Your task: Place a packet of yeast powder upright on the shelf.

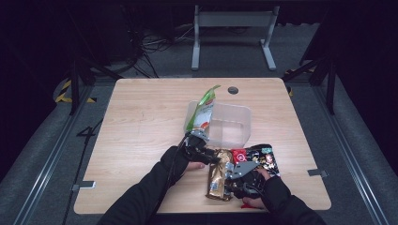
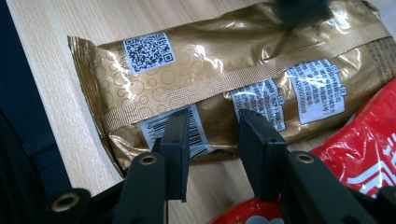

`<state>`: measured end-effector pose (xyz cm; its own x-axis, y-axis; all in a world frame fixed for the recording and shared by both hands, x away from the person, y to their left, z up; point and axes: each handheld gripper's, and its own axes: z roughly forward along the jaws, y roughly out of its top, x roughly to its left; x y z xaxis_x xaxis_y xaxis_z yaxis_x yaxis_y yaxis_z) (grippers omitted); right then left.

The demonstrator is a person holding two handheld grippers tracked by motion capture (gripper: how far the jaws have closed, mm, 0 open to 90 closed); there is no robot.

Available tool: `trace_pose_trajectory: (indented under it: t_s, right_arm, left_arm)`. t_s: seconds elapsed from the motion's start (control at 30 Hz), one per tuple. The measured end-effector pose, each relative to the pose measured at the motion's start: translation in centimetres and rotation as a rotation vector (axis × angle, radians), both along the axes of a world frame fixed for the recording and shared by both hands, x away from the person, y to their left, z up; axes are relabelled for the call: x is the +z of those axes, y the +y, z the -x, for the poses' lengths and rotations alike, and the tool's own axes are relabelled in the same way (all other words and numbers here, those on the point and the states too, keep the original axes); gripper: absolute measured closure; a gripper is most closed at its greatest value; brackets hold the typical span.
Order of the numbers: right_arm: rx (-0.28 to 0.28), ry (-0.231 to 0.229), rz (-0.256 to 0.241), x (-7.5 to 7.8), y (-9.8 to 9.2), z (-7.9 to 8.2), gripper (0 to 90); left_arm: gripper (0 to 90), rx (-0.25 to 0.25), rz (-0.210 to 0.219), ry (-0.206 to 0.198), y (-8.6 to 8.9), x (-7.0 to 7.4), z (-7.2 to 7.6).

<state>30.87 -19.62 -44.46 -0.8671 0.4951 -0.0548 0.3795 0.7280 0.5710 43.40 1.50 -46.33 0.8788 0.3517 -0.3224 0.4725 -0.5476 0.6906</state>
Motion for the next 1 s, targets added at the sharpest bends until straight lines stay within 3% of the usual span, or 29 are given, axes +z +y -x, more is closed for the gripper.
trace_pose_trajectory:
  t_s: [0.03,0.3,0.5,0.63,0.83,0.9,1.0]
  right_arm:
    - [0.001,0.0,0.0,0.0,0.0,0.0,64.5]
    - [0.006,-0.011,0.006,0.0,0.0,0.1,65.9]
    - [-0.009,-0.011,0.023,0.0,-0.1,0.0,64.7]
    - [-0.022,-0.036,0.07,-0.2,0.1,0.0,65.5]
    - [-0.042,-0.025,0.076,-0.1,0.4,-0.3,73.5]
    - [-0.052,0.013,0.032,0.0,0.4,-0.5,70.6]
    - [-0.066,0.025,-0.006,0.4,0.4,-0.6,63.6]
  left_arm:
    - [80.0,0.012,-0.009,-0.007,0.0,-0.2,-0.1]
    - [88.6,0.001,-0.031,-0.024,0.1,-0.1,0.1]
    - [89.1,0.006,-0.027,-0.027,1.3,0.1,0.4]
    - [89.1,0.015,-0.028,-0.02,2.9,0.2,0.7]
    - [87.9,0.031,-0.027,-0.005,4.5,0.2,1.4]
    - [87.9,0.038,-0.034,-0.004,4.5,0.1,1.4]
    - [87.9,0.032,-0.05,-0.015,4.3,0.0,1.5]
